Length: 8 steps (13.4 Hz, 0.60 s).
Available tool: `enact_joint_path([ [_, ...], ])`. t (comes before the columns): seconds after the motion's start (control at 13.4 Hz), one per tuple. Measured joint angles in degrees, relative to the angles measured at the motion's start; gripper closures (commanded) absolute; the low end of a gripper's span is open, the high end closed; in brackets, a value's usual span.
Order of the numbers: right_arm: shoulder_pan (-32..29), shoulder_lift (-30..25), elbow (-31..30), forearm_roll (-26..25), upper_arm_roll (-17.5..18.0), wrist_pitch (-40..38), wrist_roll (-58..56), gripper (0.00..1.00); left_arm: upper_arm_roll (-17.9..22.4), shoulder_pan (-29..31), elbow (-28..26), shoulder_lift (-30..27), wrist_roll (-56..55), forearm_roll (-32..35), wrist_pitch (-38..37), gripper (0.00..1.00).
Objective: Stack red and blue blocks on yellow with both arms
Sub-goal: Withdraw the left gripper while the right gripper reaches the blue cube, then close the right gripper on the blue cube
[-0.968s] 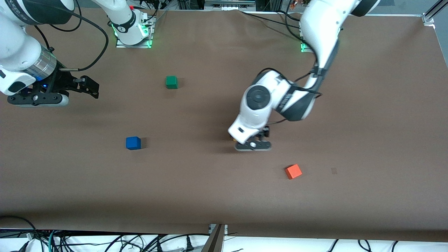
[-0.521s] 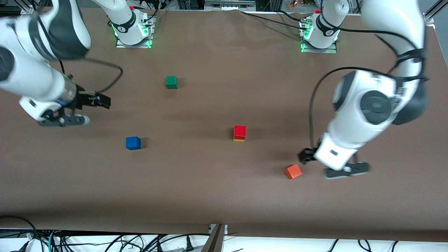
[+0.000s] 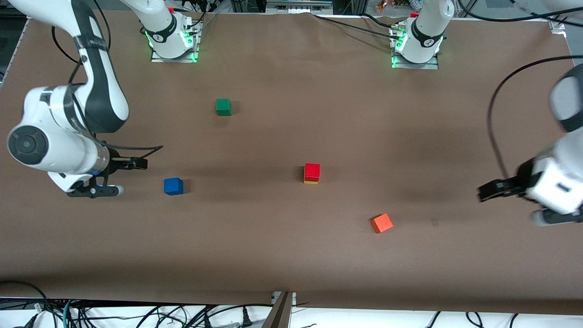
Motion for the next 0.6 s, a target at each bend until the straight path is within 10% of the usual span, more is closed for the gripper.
enact_joint_path([
  [0.6, 2.66, 10.50, -1.31, 0.85, 1.27, 17.77, 0.00, 0.01, 0.47, 4.32, -11.54, -13.51, 5.06, -3.27, -5.49, 0.00],
])
